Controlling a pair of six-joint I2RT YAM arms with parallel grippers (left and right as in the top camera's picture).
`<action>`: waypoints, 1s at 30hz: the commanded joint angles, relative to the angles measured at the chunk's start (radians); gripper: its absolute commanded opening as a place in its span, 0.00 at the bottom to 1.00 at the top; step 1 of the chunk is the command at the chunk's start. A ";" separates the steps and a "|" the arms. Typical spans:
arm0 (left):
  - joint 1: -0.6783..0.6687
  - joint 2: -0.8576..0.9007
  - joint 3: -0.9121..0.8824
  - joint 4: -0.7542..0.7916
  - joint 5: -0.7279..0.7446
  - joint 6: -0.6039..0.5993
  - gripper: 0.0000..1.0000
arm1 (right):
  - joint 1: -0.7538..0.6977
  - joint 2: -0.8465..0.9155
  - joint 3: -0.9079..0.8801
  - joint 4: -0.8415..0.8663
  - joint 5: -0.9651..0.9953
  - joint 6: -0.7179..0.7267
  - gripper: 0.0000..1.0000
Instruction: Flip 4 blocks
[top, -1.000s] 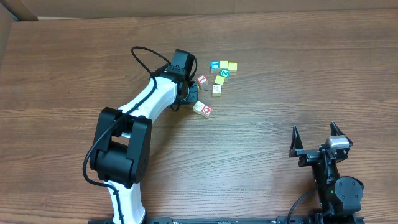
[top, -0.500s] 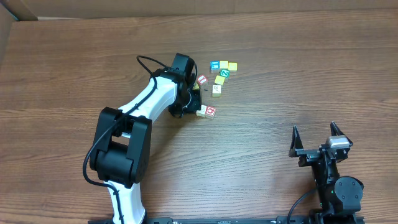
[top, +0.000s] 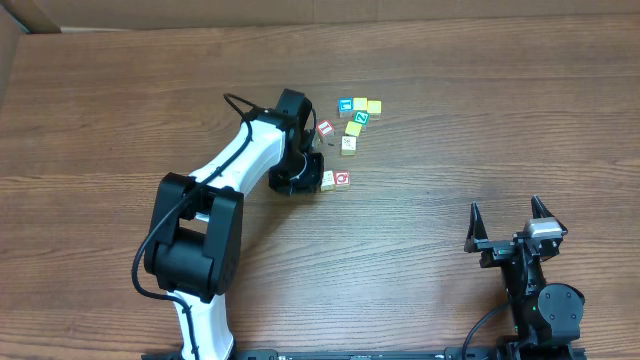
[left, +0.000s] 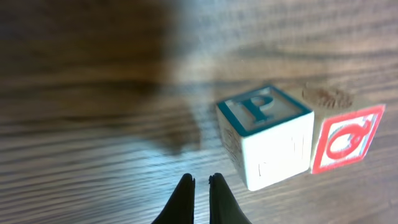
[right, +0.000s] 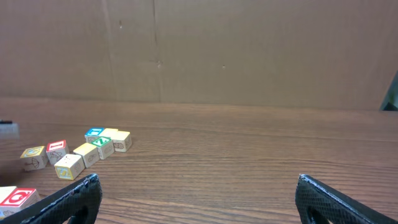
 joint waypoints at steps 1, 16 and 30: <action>-0.004 -0.074 0.078 -0.016 -0.172 -0.039 0.09 | -0.005 -0.008 -0.011 0.006 -0.005 -0.004 1.00; 0.307 -0.105 0.327 -0.241 -0.325 -0.195 1.00 | -0.005 -0.008 -0.011 0.006 -0.005 -0.003 1.00; 0.419 -0.105 0.327 -0.238 -0.325 -0.195 1.00 | -0.005 -0.008 -0.011 0.006 -0.005 -0.004 1.00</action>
